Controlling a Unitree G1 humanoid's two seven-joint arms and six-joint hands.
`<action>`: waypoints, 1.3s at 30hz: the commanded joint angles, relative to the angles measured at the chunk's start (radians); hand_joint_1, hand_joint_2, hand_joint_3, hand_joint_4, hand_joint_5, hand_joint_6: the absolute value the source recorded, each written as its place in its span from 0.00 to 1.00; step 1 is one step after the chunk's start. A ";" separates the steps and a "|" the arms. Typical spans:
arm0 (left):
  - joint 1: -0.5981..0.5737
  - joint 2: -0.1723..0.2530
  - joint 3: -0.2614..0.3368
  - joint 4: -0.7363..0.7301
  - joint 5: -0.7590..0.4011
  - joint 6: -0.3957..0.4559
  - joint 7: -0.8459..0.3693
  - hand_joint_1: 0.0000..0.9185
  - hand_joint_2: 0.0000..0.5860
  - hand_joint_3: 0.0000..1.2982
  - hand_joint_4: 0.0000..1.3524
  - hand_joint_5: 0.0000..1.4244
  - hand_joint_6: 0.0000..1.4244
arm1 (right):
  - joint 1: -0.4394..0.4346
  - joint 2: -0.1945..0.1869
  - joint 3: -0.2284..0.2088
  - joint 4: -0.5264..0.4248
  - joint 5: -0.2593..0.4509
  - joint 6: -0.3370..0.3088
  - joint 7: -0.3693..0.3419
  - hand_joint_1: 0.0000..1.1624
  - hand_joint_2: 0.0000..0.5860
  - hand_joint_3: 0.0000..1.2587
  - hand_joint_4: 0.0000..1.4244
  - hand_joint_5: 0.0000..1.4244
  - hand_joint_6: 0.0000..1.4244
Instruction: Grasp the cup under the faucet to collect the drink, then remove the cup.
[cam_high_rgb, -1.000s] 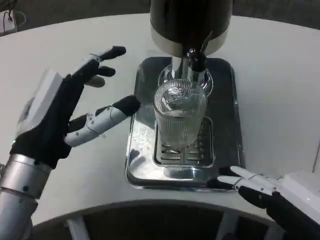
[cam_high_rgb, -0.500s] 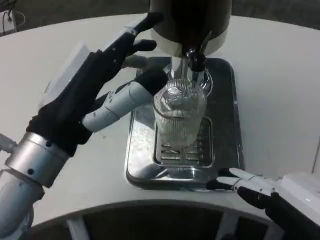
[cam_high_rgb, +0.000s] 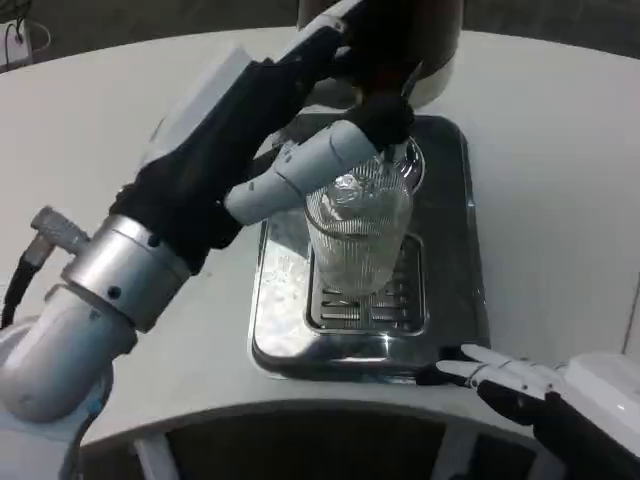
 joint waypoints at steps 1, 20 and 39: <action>-0.041 -0.004 -0.033 0.021 0.022 0.024 -0.018 0.00 0.08 0.08 0.02 0.11 0.18 | 0.017 0.009 -0.017 -0.018 0.006 -0.019 -0.015 0.42 0.78 0.16 0.07 0.10 0.08; -0.111 -0.011 -0.130 0.140 0.105 0.029 -0.057 0.00 0.08 0.06 0.00 0.08 0.15 | 0.045 0.018 -0.059 -0.018 0.039 -0.050 -0.014 0.42 0.78 0.16 0.07 0.10 0.08; -0.172 0.012 -0.215 0.274 0.239 -0.086 -0.114 0.00 0.09 0.06 0.00 0.06 0.13 | -0.010 0.049 -0.028 0.016 0.094 0.064 -0.028 0.42 0.78 0.16 0.07 0.11 0.09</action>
